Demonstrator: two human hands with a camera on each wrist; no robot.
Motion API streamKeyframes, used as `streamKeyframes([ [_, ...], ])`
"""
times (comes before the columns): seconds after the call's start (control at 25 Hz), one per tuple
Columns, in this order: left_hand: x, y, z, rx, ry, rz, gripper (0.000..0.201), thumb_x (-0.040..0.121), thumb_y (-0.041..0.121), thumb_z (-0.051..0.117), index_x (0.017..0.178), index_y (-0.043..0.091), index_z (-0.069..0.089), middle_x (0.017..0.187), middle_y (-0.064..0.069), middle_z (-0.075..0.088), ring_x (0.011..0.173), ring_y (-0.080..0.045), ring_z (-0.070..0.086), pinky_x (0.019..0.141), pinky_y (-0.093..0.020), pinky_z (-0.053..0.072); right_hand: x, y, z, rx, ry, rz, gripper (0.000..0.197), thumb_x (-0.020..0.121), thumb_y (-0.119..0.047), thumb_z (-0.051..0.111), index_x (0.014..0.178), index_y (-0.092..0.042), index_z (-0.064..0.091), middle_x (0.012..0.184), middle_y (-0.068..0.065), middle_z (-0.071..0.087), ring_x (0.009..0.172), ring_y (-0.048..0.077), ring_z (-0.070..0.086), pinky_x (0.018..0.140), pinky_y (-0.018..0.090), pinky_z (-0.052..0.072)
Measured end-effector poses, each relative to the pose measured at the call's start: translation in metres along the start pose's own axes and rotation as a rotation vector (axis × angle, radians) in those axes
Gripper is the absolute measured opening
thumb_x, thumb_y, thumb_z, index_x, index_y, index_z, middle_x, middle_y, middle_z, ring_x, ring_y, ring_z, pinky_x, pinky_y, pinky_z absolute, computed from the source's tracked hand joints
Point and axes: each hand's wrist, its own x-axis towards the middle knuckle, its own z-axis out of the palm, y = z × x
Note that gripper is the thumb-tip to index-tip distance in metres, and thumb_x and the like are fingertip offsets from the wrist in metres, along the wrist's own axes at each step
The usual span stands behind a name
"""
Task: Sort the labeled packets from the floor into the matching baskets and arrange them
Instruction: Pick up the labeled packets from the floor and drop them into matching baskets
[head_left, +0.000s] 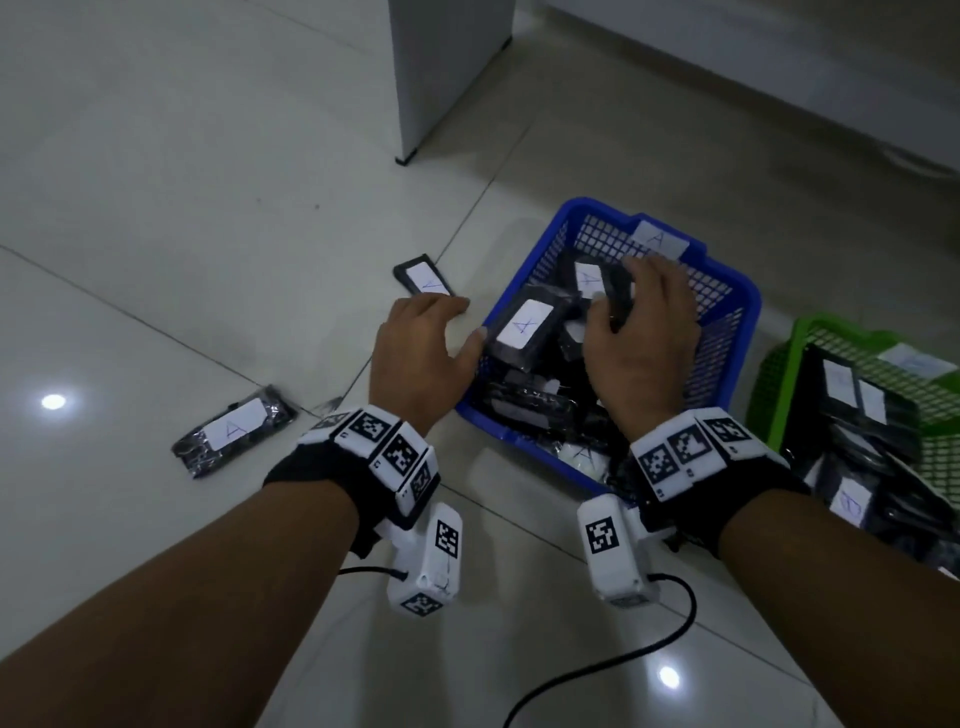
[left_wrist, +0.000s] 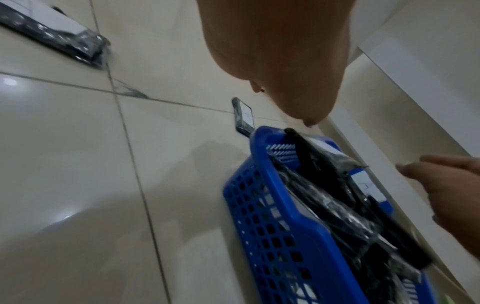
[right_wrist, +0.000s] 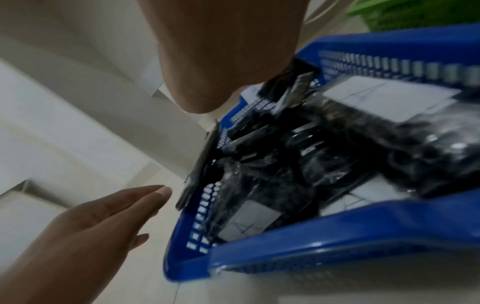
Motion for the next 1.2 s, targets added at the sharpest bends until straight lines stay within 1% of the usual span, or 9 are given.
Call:
streamKeyframes([
  [0.16,-0.016,-0.049,-0.040,0.104,-0.009,-0.066,0.035,0.086,0.034,0.060,0.114,0.013,0.068,0.114,-0.007,0.066,0.106,-0.030,0.058,0.087,-0.044,0.050,-0.010,-0.062,0.034,0.146,-0.077,-0.205,0.031,0.091,-0.026,0.055,0.120,-0.017,0.061,0.119,0.000,0.061,0.113,0.017,0.053,0.095,0.033,0.042],
  [0.28,-0.039,-0.095,-0.073,0.211,0.010,-0.138,0.035,0.084,0.031,0.060,0.111,0.012,0.069,0.113,-0.009,0.067,0.105,-0.032,0.059,0.085,-0.044,0.051,-0.022,-0.105,0.074,0.204,-0.211,-0.264,0.031,0.092,-0.025,0.054,0.121,-0.016,0.061,0.120,0.002,0.062,0.112,0.019,0.054,0.095,0.033,0.045],
  [0.44,-0.065,-0.142,-0.099,0.303,-0.048,-0.262,0.038,0.084,0.027,0.063,0.117,0.011,0.068,0.121,-0.011,0.064,0.112,-0.034,0.056,0.088,-0.045,0.047,-0.028,-0.127,0.148,0.055,-0.562,-0.057,0.050,0.095,-0.030,0.049,0.141,-0.011,0.044,0.147,0.008,0.042,0.137,0.026,0.037,0.112,0.041,0.032],
  [0.64,-0.087,-0.177,-0.118,0.304,-0.143,-0.402,0.046,0.086,0.031,0.065,0.127,0.012,0.061,0.131,-0.008,0.058,0.122,-0.031,0.049,0.095,-0.044,0.041,-0.027,-0.137,0.205,-0.171,-0.624,0.238,0.054,0.100,-0.030,0.038,0.151,-0.016,0.025,0.162,0.012,0.008,0.150,0.029,0.004,0.119,0.053,0.005],
  [0.72,-0.094,-0.189,-0.123,0.296,-0.161,-0.404,0.049,0.084,0.033,0.069,0.128,0.013,0.060,0.131,-0.006,0.058,0.122,-0.029,0.049,0.096,-0.045,0.043,-0.032,-0.137,0.213,-0.163,-0.557,0.260,0.046,0.099,-0.026,0.039,0.144,-0.016,0.036,0.159,0.013,0.019,0.148,0.030,0.013,0.117,0.056,0.009],
  [0.84,-0.100,-0.199,-0.124,0.249,-0.146,-0.381,0.052,0.081,0.037,0.073,0.126,0.013,0.062,0.125,-0.007,0.060,0.116,-0.029,0.053,0.093,-0.047,0.047,-0.046,-0.136,0.217,-0.173,-0.411,0.168,0.033,0.094,-0.021,0.047,0.126,-0.014,0.049,0.139,0.011,0.044,0.131,0.030,0.040,0.110,0.056,0.021],
  [0.96,-0.098,-0.199,-0.121,0.238,-0.156,-0.366,0.052,0.080,0.038,0.074,0.124,0.012,0.063,0.117,-0.008,0.063,0.109,-0.030,0.055,0.089,-0.046,0.049,-0.058,-0.136,0.217,0.020,-0.355,0.130,0.026,0.088,-0.019,0.059,0.112,-0.012,0.050,0.125,0.011,0.048,0.110,0.032,0.054,0.093,0.042,0.043],
  [1.08,-0.097,-0.199,-0.118,0.208,-0.160,-0.379,0.050,0.080,0.037,0.074,0.123,0.013,0.064,0.112,-0.009,0.062,0.106,-0.029,0.056,0.087,-0.043,0.049,-0.066,-0.138,0.212,0.198,-0.385,0.263,0.047,0.078,-0.017,0.070,0.120,-0.014,0.048,0.124,0.010,0.050,0.106,0.028,0.054,0.089,0.036,0.048],
  [1.2,-0.097,-0.197,-0.115,0.198,-0.171,-0.419,0.047,0.077,0.039,0.075,0.117,0.017,0.065,0.106,-0.006,0.059,0.103,-0.024,0.055,0.081,-0.032,0.045,-0.070,-0.138,0.200,0.288,-0.538,0.383,0.038,0.076,-0.014,0.071,0.112,-0.014,0.058,0.104,0.003,0.065,0.088,0.020,0.061,0.079,0.029,0.051],
])
